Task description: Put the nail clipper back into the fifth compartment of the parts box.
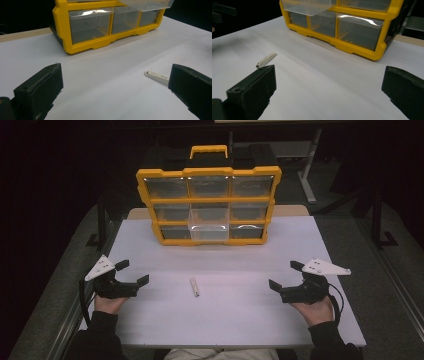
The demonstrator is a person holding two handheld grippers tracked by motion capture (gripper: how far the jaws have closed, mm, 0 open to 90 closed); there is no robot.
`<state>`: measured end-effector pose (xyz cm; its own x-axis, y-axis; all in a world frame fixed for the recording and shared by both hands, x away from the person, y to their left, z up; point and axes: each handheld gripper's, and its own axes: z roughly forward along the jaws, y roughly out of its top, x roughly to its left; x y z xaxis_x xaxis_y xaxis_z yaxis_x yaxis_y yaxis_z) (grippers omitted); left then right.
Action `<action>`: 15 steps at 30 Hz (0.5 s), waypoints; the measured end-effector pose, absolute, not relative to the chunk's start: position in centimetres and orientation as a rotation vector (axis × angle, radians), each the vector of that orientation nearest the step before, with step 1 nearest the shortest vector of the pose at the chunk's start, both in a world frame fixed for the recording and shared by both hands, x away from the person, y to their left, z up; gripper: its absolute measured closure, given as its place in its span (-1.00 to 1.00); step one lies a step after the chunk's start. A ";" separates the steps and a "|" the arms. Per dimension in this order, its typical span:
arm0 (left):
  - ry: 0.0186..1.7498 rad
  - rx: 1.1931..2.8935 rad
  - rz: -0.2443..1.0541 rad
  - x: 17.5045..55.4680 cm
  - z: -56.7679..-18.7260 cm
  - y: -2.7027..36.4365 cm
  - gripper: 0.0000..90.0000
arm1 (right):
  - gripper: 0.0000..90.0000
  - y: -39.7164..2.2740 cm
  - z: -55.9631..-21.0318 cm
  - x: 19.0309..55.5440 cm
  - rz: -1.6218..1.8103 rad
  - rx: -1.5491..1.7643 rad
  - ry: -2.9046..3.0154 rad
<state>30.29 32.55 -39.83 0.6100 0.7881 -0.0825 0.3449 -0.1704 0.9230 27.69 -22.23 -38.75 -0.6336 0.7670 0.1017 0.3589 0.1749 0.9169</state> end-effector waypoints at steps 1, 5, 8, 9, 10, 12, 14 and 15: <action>0.929 1.764 0.515 30.3 -39.8 32.6 -1.00 | -1.00 -22.2 -38.8 27.7 1.450 1.064 2.074; 0.935 1.759 0.520 30.2 -39.8 32.6 -1.00 | -1.00 -21.8 -39.0 28.0 1.443 1.073 2.099; 0.935 1.764 0.518 30.3 -39.9 32.5 -1.00 | -1.00 -21.5 -39.2 28.3 1.427 1.081 2.122; 0.933 1.769 0.519 30.3 -39.9 32.5 -1.00 | -1.00 -21.3 -39.4 28.4 1.420 1.087 2.134; 0.934 1.770 0.520 30.3 -40.0 32.5 -1.00 | -1.00 -21.1 -39.4 28.5 1.411 1.085 2.145; 0.933 1.769 0.522 30.3 -39.9 32.5 -1.00 | -1.00 -20.7 -39.5 28.6 1.400 1.080 2.166; 0.934 1.769 0.522 30.3 -39.9 32.5 -1.00 | -1.00 -20.4 -39.5 28.6 1.393 1.072 2.176; 0.934 1.771 0.522 30.3 -39.9 32.5 -1.00 | -1.00 -20.4 -39.5 28.6 1.393 1.072 2.176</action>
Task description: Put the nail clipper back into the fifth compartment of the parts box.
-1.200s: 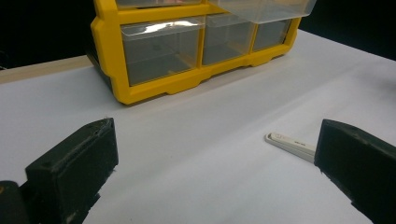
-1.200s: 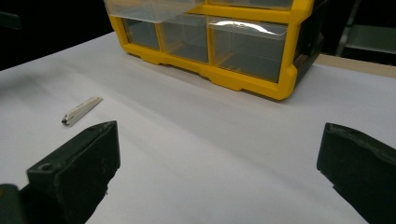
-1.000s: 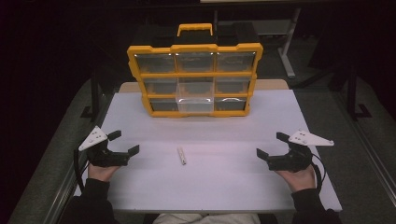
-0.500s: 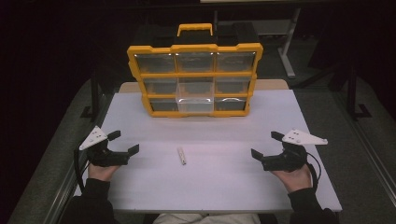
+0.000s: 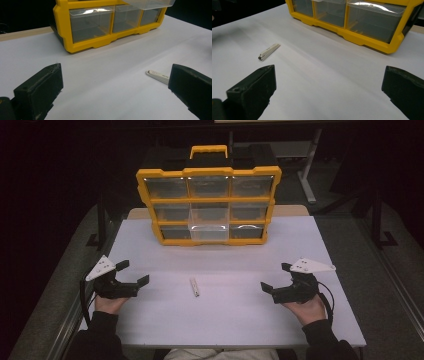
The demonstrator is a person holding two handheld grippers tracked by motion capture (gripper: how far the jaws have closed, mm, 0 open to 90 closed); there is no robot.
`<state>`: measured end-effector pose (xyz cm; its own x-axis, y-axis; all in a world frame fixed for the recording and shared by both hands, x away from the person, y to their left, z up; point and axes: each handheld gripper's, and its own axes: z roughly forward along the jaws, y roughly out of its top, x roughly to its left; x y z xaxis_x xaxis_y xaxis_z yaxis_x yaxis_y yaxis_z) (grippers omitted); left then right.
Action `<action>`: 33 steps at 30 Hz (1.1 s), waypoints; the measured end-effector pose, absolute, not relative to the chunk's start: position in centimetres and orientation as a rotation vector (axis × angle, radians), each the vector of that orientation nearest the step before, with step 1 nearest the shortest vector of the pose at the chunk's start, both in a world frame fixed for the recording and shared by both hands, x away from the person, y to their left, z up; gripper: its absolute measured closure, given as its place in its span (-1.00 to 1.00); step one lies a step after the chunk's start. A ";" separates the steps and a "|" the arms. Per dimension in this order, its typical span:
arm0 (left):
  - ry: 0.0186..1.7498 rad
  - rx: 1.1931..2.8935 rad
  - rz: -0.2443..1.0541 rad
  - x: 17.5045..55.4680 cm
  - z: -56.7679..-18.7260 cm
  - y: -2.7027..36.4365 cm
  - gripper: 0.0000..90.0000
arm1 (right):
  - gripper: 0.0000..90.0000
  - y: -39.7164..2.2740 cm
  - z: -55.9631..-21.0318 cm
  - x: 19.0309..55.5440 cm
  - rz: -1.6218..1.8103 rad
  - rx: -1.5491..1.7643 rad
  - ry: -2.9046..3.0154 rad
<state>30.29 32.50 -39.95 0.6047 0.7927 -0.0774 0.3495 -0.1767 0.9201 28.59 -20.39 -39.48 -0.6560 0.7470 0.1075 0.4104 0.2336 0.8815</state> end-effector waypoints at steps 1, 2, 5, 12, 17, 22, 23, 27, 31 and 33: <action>0.934 1.771 0.520 30.3 -40.0 32.5 -1.00 | -1.00 -20.1 -39.4 28.7 1.391 1.068 2.184; 0.934 1.771 0.520 30.3 -40.0 32.5 -1.00 | -1.00 -20.1 -39.4 28.7 1.391 1.068 2.184; 0.933 1.773 0.520 30.3 -40.0 32.4 -1.00 | -1.00 -19.6 -39.1 29.0 1.398 1.061 2.191; 0.935 1.772 0.519 30.3 -40.0 32.4 -1.00 | -1.00 -18.9 -38.9 29.7 1.414 1.065 2.195; 0.934 1.769 0.523 30.2 -40.0 32.5 -1.00 | -1.00 -18.1 -38.7 30.1 1.431 1.054 2.206; 0.936 1.768 0.526 30.2 -39.9 32.5 -1.00 | -1.00 -17.6 -38.5 30.2 1.436 1.043 2.213; 0.936 1.768 0.525 30.2 -39.9 32.5 -1.00 | -1.00 -17.4 -38.5 30.3 1.436 1.042 2.222; 0.938 1.768 0.527 30.2 -39.9 32.5 -1.00 | -1.00 -17.0 -38.5 30.5 1.435 1.041 2.235; 0.935 1.765 0.532 30.2 -39.9 32.5 -1.00 | -1.00 -16.3 -38.5 30.7 1.425 1.036 2.268; 0.934 1.767 0.533 30.2 -39.9 32.5 -1.00 | -1.00 -16.0 -38.4 30.8 1.426 1.032 2.272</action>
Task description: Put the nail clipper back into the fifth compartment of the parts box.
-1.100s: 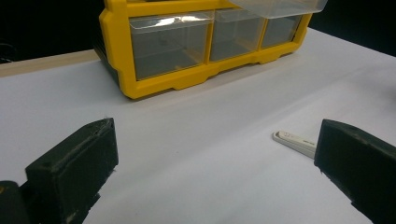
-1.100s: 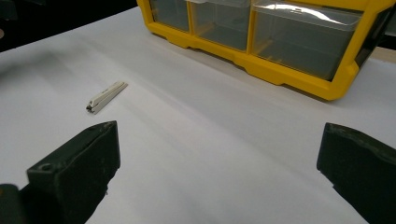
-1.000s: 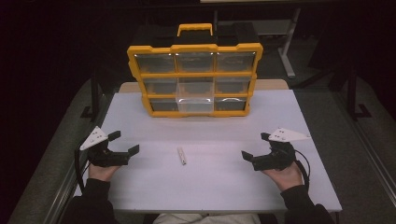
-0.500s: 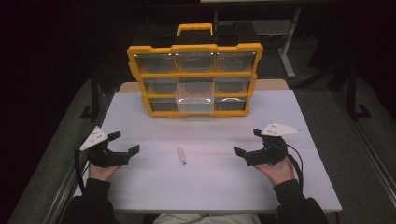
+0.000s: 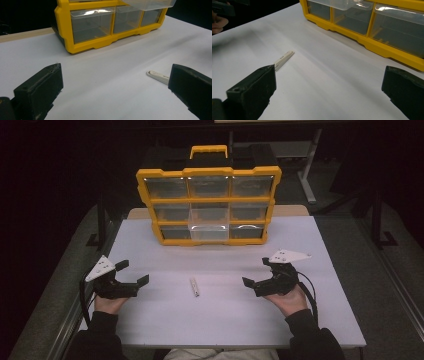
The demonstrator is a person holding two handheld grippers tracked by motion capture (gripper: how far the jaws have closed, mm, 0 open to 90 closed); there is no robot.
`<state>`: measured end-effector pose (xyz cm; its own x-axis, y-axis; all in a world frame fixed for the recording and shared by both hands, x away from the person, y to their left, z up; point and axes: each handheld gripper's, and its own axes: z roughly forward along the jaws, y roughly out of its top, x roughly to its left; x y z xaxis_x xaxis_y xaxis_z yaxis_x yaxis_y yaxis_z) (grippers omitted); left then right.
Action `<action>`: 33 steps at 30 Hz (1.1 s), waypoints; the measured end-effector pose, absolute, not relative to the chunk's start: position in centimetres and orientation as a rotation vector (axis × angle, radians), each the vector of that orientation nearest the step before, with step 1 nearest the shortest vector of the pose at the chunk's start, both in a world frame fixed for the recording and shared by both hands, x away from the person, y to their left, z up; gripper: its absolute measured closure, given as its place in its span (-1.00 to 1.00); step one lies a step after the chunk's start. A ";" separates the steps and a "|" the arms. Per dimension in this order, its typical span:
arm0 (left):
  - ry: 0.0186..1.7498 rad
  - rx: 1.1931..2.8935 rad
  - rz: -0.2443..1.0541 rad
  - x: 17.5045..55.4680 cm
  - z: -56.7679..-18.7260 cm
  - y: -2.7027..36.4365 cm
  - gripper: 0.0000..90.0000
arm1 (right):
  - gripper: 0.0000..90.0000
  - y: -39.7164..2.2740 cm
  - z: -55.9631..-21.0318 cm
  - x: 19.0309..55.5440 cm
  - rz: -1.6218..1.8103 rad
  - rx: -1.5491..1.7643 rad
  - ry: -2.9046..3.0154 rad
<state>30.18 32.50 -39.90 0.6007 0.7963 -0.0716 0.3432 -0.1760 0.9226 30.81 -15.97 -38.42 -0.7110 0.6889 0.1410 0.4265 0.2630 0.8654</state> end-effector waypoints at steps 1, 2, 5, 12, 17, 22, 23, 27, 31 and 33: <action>0.935 1.766 0.533 30.2 -39.9 32.5 -1.00 | -1.00 -16.0 -38.4 30.8 1.426 1.032 2.272; 0.935 1.766 0.532 30.2 -39.9 32.5 -1.00 | -1.00 -15.7 -38.3 30.9 1.430 1.024 2.277; 0.933 1.767 0.534 30.2 -39.9 32.5 -1.00 | -1.00 -15.3 -38.2 31.0 1.423 1.020 2.283; 0.935 1.767 0.532 30.2 -39.9 32.5 -1.00 | -1.00 -14.1 -38.0 31.5 1.421 1.007 2.318; 0.935 1.767 0.533 30.2 -39.9 32.5 -1.00 | -1.00 -13.1 -37.9 31.8 1.405 0.999 2.351; 0.935 1.768 0.532 30.2 -39.9 32.5 -1.00 | -1.00 -12.2 -37.7 32.1 1.404 0.976 2.375; 0.936 1.768 0.532 30.2 -39.9 32.5 -1.00 | -1.00 -12.2 -37.7 32.1 1.404 0.976 2.375; 0.935 1.769 0.533 30.2 -39.9 32.5 -1.00 | -1.00 -11.6 -37.6 32.3 1.400 0.962 2.393; 0.935 1.769 0.533 30.2 -39.9 32.5 -1.00 | -1.00 -10.9 -37.6 32.5 1.402 0.950 2.406; 0.937 1.769 0.532 30.2 -39.9 32.5 -1.00 | -1.00 -10.5 -37.6 32.6 1.399 0.944 2.414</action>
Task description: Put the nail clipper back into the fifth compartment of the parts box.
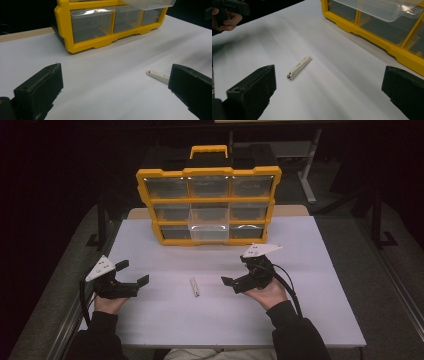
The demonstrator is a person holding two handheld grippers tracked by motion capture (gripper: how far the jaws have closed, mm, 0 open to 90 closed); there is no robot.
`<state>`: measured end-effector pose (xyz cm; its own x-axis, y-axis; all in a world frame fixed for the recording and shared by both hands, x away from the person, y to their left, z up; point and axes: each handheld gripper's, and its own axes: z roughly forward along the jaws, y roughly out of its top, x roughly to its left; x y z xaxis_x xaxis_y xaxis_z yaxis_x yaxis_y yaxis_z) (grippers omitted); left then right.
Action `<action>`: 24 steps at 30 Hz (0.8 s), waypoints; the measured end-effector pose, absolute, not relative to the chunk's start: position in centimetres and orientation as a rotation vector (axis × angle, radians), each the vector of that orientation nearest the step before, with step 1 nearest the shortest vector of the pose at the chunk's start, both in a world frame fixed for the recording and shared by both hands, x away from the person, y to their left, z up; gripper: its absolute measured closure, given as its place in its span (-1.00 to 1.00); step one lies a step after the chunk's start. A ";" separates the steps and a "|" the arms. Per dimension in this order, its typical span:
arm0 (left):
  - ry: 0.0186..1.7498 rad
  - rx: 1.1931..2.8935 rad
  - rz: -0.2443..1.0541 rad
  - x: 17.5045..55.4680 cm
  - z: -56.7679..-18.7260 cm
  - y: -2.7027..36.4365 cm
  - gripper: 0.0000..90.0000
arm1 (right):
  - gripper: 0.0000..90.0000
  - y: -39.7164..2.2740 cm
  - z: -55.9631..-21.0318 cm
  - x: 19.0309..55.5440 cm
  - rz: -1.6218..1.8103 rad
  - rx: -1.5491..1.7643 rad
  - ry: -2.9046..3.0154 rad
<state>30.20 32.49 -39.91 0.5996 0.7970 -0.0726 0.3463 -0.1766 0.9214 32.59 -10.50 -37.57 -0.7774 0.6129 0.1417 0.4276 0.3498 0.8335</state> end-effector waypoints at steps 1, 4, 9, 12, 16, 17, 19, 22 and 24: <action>0.937 1.769 0.531 30.2 -39.9 32.5 -1.00 | -1.00 -10.3 -37.6 32.7 1.400 0.939 2.418; 0.937 1.769 0.530 30.2 -39.9 32.5 -1.00 | -1.00 -9.8 -37.6 32.9 1.405 0.923 2.435; 0.937 1.769 0.528 30.2 -39.9 32.5 -1.00 | -1.00 -8.9 -37.6 33.2 1.395 0.912 2.454; 0.936 1.769 0.528 30.2 -39.9 32.5 -1.00 | -1.00 -8.3 -37.6 33.4 1.385 0.907 2.470; 0.936 1.770 0.529 30.2 -39.9 32.5 -1.00 | -1.00 -7.6 -37.6 33.7 1.376 0.899 2.487; 0.936 1.769 0.528 30.2 -39.9 32.5 -1.00 | -1.00 -7.2 -37.6 33.8 1.373 0.896 2.496; 0.935 1.769 0.527 30.2 -39.9 32.5 -1.00 | -1.00 -6.8 -37.7 33.9 1.372 0.891 2.505; 0.935 1.769 0.527 30.2 -39.9 32.5 -1.00 | -1.00 -6.4 -37.8 34.0 1.365 0.889 2.515; 0.935 1.770 0.527 30.2 -39.9 32.5 -1.00 | -1.00 -6.0 -37.9 34.2 1.363 0.885 2.523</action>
